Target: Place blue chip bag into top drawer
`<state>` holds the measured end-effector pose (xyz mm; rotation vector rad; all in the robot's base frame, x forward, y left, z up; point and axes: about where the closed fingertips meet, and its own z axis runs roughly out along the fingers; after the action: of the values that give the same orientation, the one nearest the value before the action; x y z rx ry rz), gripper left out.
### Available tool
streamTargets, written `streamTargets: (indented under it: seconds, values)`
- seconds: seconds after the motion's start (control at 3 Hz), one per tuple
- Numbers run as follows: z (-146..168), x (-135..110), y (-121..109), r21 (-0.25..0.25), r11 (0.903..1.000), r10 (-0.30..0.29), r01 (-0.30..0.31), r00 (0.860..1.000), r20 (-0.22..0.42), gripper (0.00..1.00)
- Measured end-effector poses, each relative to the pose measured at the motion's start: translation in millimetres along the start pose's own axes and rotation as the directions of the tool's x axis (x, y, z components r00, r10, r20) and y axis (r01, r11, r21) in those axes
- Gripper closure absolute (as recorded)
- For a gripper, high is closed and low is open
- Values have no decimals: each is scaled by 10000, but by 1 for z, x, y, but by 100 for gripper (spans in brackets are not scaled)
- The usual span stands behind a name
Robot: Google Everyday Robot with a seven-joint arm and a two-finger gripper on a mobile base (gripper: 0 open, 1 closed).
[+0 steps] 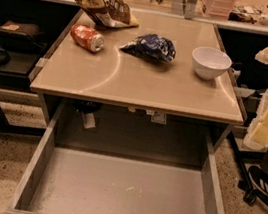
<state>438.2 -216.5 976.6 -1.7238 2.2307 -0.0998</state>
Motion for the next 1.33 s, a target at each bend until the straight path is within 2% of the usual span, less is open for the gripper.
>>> streamTargets:
  seconds: [0.33, 0.67, 1.0, 1.33]
  values:
    - [0, 0, 0, 0, 10000, 0, 0, 10000, 0, 0]
    - [14, -15, -20, 229, 9993, -298, 286, 9982, 514, 0]
    - [35, -37, -56, 583, 9968, -632, 543, 9844, 1640, 0]
    - [52, -57, -87, 926, 9951, -611, 355, 9549, 2907, 0]
